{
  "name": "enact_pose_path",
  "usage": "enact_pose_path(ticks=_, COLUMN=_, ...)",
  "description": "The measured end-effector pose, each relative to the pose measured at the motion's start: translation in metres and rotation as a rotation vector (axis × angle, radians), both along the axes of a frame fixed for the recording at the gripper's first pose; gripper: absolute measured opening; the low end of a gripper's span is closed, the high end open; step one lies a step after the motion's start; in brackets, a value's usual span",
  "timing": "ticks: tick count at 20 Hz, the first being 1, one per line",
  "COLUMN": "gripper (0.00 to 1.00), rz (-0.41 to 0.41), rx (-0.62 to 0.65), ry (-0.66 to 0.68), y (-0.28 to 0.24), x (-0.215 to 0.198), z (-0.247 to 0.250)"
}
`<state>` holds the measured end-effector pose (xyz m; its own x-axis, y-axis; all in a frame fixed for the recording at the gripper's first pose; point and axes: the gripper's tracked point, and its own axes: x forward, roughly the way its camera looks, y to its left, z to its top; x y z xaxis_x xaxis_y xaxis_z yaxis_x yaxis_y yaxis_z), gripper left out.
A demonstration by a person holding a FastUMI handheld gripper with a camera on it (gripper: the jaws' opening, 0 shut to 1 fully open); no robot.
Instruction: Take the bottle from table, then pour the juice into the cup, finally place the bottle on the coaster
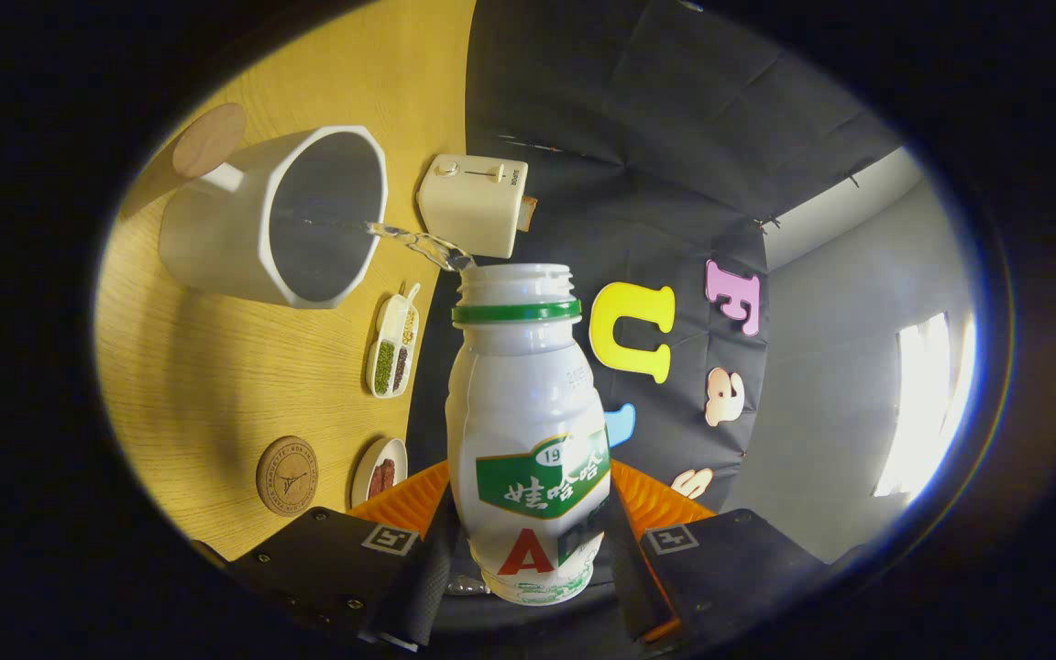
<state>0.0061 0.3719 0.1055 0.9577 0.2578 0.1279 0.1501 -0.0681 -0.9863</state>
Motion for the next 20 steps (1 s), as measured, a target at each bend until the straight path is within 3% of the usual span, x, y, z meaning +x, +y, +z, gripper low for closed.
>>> enact_pose_path(ticks=20, gripper=0.75, rz=0.004, rx=-0.086, ry=-0.044, y=0.0004, x=-0.0010, z=0.0073)
